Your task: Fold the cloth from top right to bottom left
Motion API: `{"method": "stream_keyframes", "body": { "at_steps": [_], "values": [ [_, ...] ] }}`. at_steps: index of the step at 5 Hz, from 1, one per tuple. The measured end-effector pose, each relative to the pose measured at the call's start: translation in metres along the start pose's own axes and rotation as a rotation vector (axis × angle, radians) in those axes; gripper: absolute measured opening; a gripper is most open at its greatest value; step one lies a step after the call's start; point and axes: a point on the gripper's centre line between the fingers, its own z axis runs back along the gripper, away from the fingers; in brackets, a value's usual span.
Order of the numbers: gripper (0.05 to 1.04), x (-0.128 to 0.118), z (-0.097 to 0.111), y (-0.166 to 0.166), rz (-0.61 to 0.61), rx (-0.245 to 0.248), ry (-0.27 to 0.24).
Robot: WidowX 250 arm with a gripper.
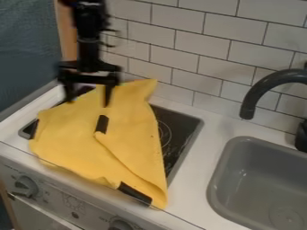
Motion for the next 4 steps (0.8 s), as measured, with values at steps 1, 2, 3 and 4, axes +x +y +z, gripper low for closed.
{"method": "stream_keyframes", "body": {
  "at_steps": [1,2,3,4],
  "values": [
    [0.999,0.007,0.006,0.025,0.080,-0.003,-0.041],
    [0.999,0.004,0.004,0.054,0.144,-0.001,-0.059],
    [0.999,-0.002,-0.005,0.073,0.151,0.018,-0.064],
    [0.999,-0.005,-0.027,0.080,0.159,0.014,-0.034]
  ]
}}
